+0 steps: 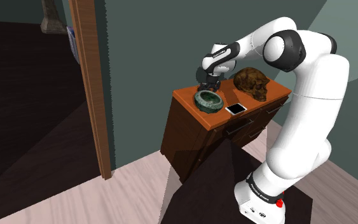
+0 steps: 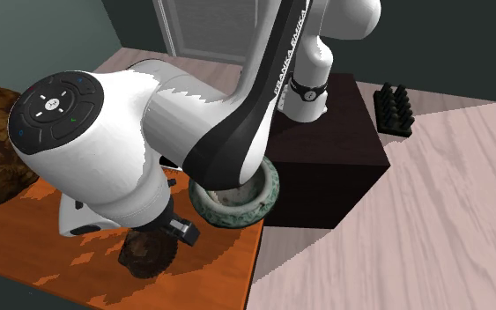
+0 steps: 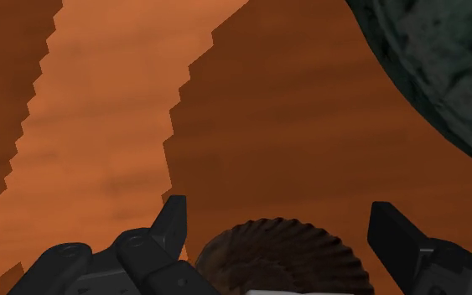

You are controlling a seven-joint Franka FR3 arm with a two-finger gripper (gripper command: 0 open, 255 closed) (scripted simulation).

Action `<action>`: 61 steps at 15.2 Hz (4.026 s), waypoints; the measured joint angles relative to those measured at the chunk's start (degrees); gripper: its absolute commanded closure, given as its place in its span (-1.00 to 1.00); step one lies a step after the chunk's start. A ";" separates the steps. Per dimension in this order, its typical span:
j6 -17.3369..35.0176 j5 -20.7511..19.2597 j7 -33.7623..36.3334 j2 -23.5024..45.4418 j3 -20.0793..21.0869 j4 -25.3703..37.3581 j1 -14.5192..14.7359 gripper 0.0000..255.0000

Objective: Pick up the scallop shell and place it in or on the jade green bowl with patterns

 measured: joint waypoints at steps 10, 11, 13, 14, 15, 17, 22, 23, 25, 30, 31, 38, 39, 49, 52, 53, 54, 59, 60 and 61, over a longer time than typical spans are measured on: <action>0.00 0.00 0.00 0.00 0.00 0.00 0.00 1.00; 0.00 0.00 0.00 0.00 0.00 0.00 0.00 1.00; -0.32 -0.03 -0.03 -0.19 -0.03 0.13 -0.01 1.00; -0.65 -0.11 -0.04 -0.55 -0.08 0.11 0.02 1.00; -1.36 -0.17 -0.02 -0.94 -0.11 0.45 0.07 1.00; -2.58 -0.31 -0.02 -1.74 -0.19 0.90 0.13 1.00; -5.60 -0.68 -0.03 -3.75 -0.38 1.94 0.31 1.00; -5.60 -0.68 -0.03 -3.77 -0.38 1.95 0.31 -1.00; -6.36 1.82 0.70 -2.90 -0.21 3.38 -0.99 -1.00; -9.19 29.50 6.94 2.77 1.39 9.96 -13.09 -1.00; -8.89 31.29 7.36 3.24 1.65 10.04 -13.67 -1.00; -5.66 34.26 7.01 5.49 2.70 9.02 -13.78 -1.00; -5.51 34.32 6.99 5.61 2.74 9.00 -13.75 -1.00; -5.42 34.37 6.98 5.73 2.77 9.05 -13.74 1.00; -5.42 34.37 6.98 5.73 2.77 9.05 -13.74 1.00; -5.42 34.37 6.98 5.73 2.77 9.06 -13.74 1.00; -5.41 34.37 6.98 5.74 2.78 9.05 -13.74 1.00; -7.22 33.51 8.12 4.03 2.39 9.40 -13.54 1.00; -7.72 33.28 8.51 3.61 2.31 9.58 -13.45 1.00; -8.19 33.08 8.72 3.20 2.21 9.68 -13.45 1.00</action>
